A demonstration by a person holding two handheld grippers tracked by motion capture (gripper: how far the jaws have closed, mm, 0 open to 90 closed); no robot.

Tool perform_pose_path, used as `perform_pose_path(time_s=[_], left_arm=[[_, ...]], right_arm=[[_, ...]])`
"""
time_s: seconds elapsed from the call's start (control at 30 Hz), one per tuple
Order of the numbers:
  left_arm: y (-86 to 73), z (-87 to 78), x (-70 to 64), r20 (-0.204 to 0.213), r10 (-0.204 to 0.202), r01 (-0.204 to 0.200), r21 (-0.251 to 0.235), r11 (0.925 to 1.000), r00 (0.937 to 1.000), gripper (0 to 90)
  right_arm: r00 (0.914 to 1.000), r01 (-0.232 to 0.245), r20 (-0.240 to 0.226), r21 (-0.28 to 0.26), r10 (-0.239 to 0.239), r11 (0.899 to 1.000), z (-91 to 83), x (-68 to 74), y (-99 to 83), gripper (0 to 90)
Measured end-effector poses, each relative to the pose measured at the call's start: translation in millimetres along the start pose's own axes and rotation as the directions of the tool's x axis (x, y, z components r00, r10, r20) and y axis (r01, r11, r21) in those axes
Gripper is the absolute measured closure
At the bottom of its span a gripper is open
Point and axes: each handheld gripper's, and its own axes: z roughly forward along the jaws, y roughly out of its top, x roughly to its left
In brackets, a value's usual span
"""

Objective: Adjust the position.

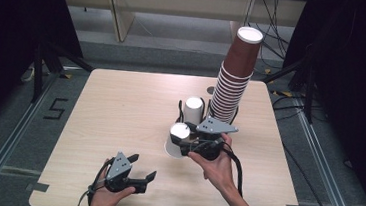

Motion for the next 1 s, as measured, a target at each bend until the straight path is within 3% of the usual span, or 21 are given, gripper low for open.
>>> perform_pose_path(time_s=[0.03,0.07,0.13,0.33,0.5,1.0], left_arm=[[0.9,1.0,-0.2,0.009,0.000,0.000,-0.005,1.0000,1.0000,14.9],[2.0,2.4,-1.1,0.014,0.001,-0.001,-0.017,0.9999,0.9999,14.9],[5.2,5.1,-2.2,0.015,0.013,-0.012,-0.021,0.9997,0.9998,14.8],[15.5,15.9,-7.0,0.061,0.032,-0.026,-0.089,0.9957,0.9976,14.8],[18.6,18.9,-11.4,0.076,0.066,-0.058,-0.106,0.9926,0.9949,14.8],[21.7,24.3,-15.6,0.098,0.105,-0.091,-0.144,0.9854,0.9897,14.1]], right_arm=[[0.9999,-0.008,-0.011,-0.004,0.008,1.000,1.3,1.7,-0.6,35.7],[0.9996,0.026,-0.009,-0.004,-0.026,1.000,1.6,0.9,-0.4,35.6],[0.9995,0.008,-0.030,-0.004,-0.008,1.000,3.1,3.9,-1.3,35.7],[0.9988,0.025,-0.044,0.013,-0.024,1.000,6.1,9.8,-2.3,35.7],[0.9974,0.037,-0.063,0.007,-0.036,0.999,7.9,12.0,-2.7,35.7],[0.9868,-0.013,-0.162,-0.013,0.011,1.000,8.6,26.5,-1.0,35.7]])
